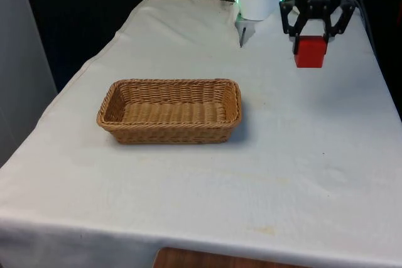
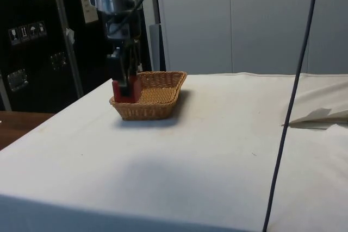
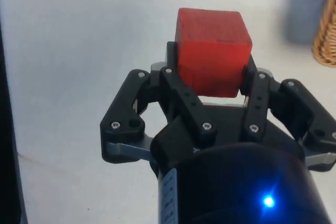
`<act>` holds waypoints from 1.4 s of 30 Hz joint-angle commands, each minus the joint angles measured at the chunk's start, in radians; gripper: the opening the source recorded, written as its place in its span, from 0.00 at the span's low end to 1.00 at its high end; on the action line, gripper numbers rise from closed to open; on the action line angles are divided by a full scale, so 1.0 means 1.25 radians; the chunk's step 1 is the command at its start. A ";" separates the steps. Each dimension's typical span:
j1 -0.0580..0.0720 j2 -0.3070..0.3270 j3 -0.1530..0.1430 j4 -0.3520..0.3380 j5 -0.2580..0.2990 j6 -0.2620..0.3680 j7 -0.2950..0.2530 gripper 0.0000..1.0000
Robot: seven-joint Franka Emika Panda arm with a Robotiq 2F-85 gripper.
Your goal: Pick up the cube and place it into the basket.
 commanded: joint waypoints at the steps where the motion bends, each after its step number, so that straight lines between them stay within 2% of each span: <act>1: -0.001 0.000 -0.004 0.003 0.000 -0.002 -0.004 0.02; 2: -0.006 -0.004 -0.006 0.006 0.010 -0.011 -0.020 0.02; 3: -0.007 -0.005 -0.010 0.009 0.010 -0.012 -0.023 0.02; 8: -0.008 -0.005 -0.035 0.019 0.009 -0.016 -0.046 0.02; 9: -0.002 -0.002 -0.038 0.018 0.000 -0.006 -0.037 0.02; 10: -0.009 -0.004 -0.043 0.023 0.009 -0.017 -0.054 0.02; 12: -0.008 -0.004 -0.047 0.025 0.009 -0.017 -0.058 0.02; 15: -0.010 -0.002 -0.066 0.029 0.010 -0.015 -0.076 0.02; 16: -0.004 -0.002 -0.066 0.026 0.000 -0.008 -0.062 0.02; 17: -0.010 -0.002 -0.070 0.030 0.009 -0.015 -0.081 0.02; 20: -0.011 -0.001 -0.089 0.033 0.010 -0.013 -0.098 0.02; 24: -0.011 0.001 -0.106 0.035 0.010 -0.013 -0.114 0.02; 25: -0.006 -0.001 -0.111 0.032 0.000 -0.008 -0.106 0.02; 26: -0.012 0.002 -0.114 0.037 0.010 -0.013 -0.122 0.02; 32: -0.014 0.005 -0.141 0.042 0.010 -0.012 -0.149 0.02; 33: -0.008 0.002 -0.143 0.038 0.000 -0.008 -0.136 0.02; 34: -0.014 0.006 -0.149 0.045 0.010 -0.012 -0.156 0.02; 42: -0.019 0.019 -0.179 0.060 0.014 -0.012 -0.189 0.02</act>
